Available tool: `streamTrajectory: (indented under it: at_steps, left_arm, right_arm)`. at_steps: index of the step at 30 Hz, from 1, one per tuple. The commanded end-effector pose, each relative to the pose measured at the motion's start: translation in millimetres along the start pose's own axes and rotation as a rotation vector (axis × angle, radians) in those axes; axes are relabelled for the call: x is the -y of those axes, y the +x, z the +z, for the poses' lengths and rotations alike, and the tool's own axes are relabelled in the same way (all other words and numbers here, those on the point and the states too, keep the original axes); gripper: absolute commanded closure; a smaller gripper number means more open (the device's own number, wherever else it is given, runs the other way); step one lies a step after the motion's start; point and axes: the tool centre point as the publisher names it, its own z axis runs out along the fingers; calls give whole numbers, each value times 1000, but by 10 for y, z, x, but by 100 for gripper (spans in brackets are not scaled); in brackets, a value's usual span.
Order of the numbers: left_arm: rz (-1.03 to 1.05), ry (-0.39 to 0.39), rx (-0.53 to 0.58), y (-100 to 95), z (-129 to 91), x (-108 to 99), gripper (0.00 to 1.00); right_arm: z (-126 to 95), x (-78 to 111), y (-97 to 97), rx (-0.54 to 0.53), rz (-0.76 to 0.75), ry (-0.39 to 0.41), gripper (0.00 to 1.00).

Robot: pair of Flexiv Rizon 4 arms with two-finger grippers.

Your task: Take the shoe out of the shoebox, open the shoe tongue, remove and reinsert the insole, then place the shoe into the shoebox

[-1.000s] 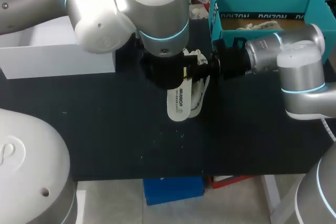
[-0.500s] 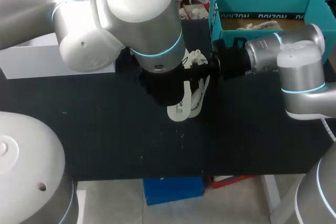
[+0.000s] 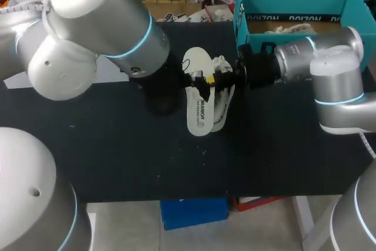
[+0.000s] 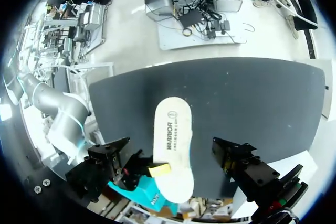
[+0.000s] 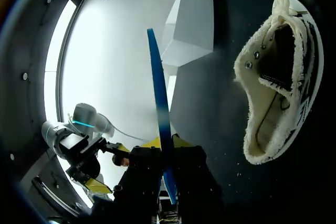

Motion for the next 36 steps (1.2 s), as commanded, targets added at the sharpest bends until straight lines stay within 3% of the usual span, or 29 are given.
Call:
streamTrajectory:
  at_steps: [1, 5, 24, 26, 30, 36]
  left_arm:
    - [41, 29, 513, 388, -32, -7, 0]
    - [100, 66, 450, 466, 26, -36, 0]
    - [100, 66, 450, 466, 26, -36, 0]
    - [27, 113, 573, 489, 56, 6, 0]
    - [-10, 90, 714, 526, -6, 38, 0]
    - [-28, 13, 810, 608, -19, 16, 0]
  right_arm:
    - [4, -5, 4, 3, 1, 1, 100]
    - [4, -5, 4, 3, 1, 1, 100]
    - [4, -5, 4, 3, 1, 1, 100]
    - [4, -5, 4, 3, 1, 1, 100]
    - [4, -5, 4, 3, 1, 1, 100]
    - [4, -5, 4, 3, 1, 1, 100]
